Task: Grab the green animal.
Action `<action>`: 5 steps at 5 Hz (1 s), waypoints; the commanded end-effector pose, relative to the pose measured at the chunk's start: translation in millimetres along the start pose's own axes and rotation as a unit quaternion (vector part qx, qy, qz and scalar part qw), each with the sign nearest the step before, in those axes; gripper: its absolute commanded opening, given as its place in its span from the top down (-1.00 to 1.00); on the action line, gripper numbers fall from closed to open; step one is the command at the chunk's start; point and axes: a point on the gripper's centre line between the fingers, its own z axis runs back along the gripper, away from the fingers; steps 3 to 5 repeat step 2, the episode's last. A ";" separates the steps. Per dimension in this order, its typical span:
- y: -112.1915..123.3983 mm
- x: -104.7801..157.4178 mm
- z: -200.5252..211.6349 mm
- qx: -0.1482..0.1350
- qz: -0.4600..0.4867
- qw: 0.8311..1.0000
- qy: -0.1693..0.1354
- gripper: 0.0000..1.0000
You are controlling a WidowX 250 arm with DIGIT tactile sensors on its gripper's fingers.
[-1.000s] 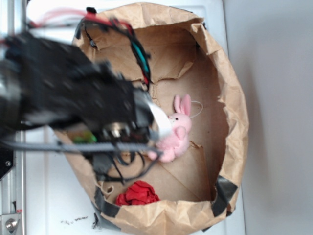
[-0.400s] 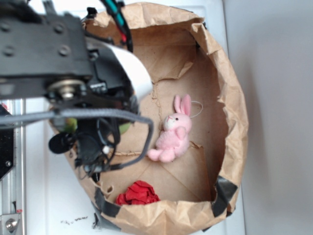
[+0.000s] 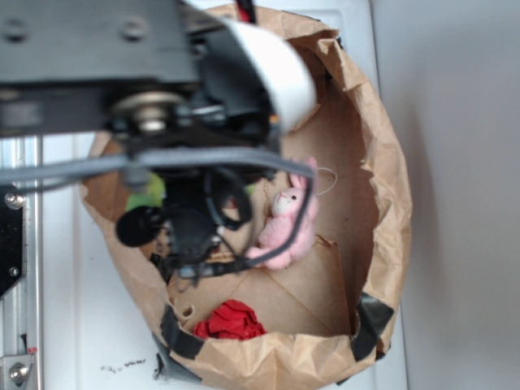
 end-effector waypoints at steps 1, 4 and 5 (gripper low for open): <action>1.7 10.1 13.0 0.016 0.004 1.000 -0.026 1.00; 0.1 7.7 7.4 0.024 0.003 1.000 -0.017 1.00; 0.1 7.7 7.4 0.024 0.003 1.000 -0.017 1.00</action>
